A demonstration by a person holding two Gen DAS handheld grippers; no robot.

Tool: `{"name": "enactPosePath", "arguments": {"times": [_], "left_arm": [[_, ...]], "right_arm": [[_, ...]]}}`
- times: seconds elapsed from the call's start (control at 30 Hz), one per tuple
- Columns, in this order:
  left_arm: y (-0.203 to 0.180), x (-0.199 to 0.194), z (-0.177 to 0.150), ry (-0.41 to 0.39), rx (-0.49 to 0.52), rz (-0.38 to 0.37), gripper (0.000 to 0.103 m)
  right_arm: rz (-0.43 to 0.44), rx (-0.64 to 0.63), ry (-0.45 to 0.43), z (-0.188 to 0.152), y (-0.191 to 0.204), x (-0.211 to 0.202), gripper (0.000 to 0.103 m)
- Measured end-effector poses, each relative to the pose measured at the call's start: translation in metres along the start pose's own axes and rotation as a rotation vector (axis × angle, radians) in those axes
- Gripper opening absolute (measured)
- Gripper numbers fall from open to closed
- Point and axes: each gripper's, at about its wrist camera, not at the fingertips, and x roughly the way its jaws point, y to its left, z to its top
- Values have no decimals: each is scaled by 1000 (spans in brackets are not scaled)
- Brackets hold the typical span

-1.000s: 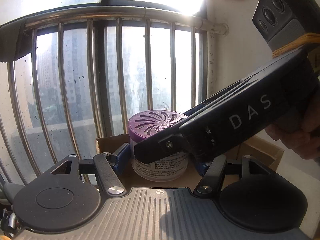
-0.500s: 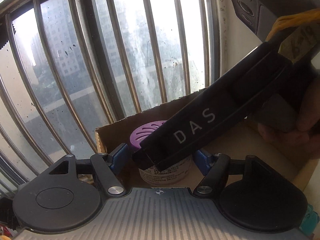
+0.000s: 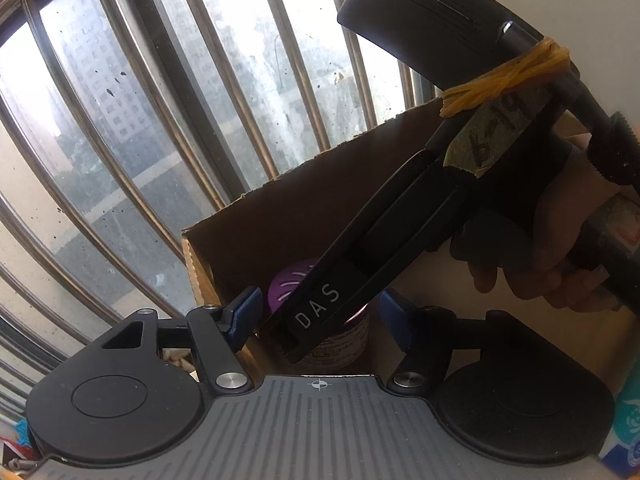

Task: Organize objects
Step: 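Carry the jar with the right gripper and lower it into the cardboard box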

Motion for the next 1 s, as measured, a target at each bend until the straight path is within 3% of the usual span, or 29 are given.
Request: {"name": "enactPosePath", "arguments": {"times": [0.17,0.47,0.67,0.73,0.83,0.93,1.0], "left_arm": [[6,5,7,29,16,24,63],[-11,9,19,72,151,32,64],[-15,-5,21,71,212,19,64],[-18,3,20,115,238,33,56],[-23,16,18,167,260,43,29],[-24,24,20,174,273,95,25],[-17,27,26,184,217,99,25]], "right_arm": [[17,5,-31,3,-1,-3,80],[60,89,-35,-2,-19,-8,80],[78,158,-108,-5,-31,-22,80],[71,191,-143,-6,-39,-26,80],[71,224,-157,-10,-50,-27,69],[93,247,-133,-12,-57,-22,56],[95,227,-117,-12,-56,-20,53]]}}
